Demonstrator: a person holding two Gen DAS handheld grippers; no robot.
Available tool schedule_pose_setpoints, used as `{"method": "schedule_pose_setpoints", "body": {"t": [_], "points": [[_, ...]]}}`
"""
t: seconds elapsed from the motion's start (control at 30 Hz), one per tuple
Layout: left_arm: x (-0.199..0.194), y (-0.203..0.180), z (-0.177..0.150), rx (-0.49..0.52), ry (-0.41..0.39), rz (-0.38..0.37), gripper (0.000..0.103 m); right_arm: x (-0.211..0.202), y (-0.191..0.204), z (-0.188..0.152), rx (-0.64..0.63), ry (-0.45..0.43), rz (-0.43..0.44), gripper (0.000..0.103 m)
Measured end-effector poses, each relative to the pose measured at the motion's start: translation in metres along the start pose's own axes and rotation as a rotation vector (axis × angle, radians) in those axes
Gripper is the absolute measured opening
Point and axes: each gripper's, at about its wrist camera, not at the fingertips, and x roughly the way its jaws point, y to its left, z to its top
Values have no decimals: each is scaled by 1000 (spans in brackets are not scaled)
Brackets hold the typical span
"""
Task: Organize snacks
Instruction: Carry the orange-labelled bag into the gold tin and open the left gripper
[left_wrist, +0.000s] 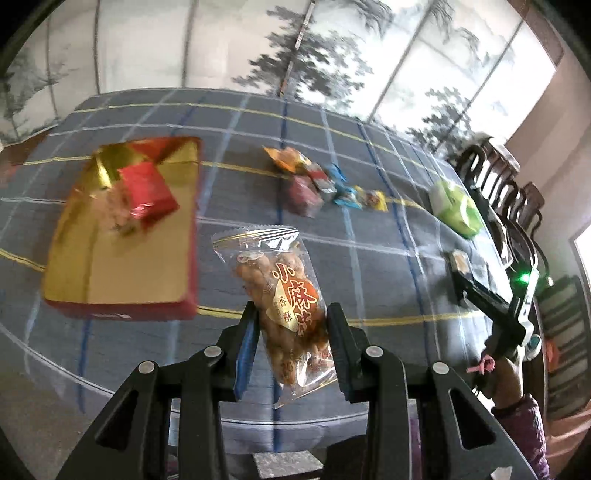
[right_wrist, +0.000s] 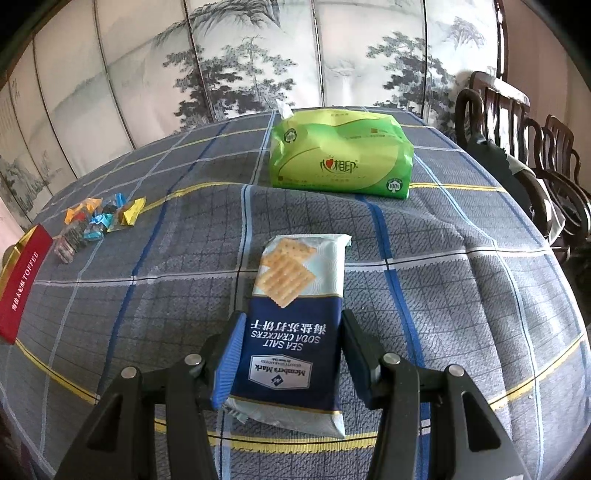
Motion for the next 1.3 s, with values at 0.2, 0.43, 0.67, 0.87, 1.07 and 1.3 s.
{"method": "schedule_pose_setpoints", "body": {"t": [0.2,0.43,0.67,0.87,1.07,1.3], "points": [[-6,22,5,-21,-40,48,33,0,2,0,-13,3,-15,52],[-5,36,7,-18,-66,99,33,1,5,0,-24,6,-30,52],[-2,49,11,-8,-85,146,33,1,8,0,-35,8,-42,52],[6,61,16,-11,-79,169,33,2,11,0,-50,12,-58,52],[21,74,26,-20,-53,183,33,2,12,1,-55,14,-63,53],[38,86,46,-36,-20,189,33,2,12,0,-57,14,-64,54]]}}
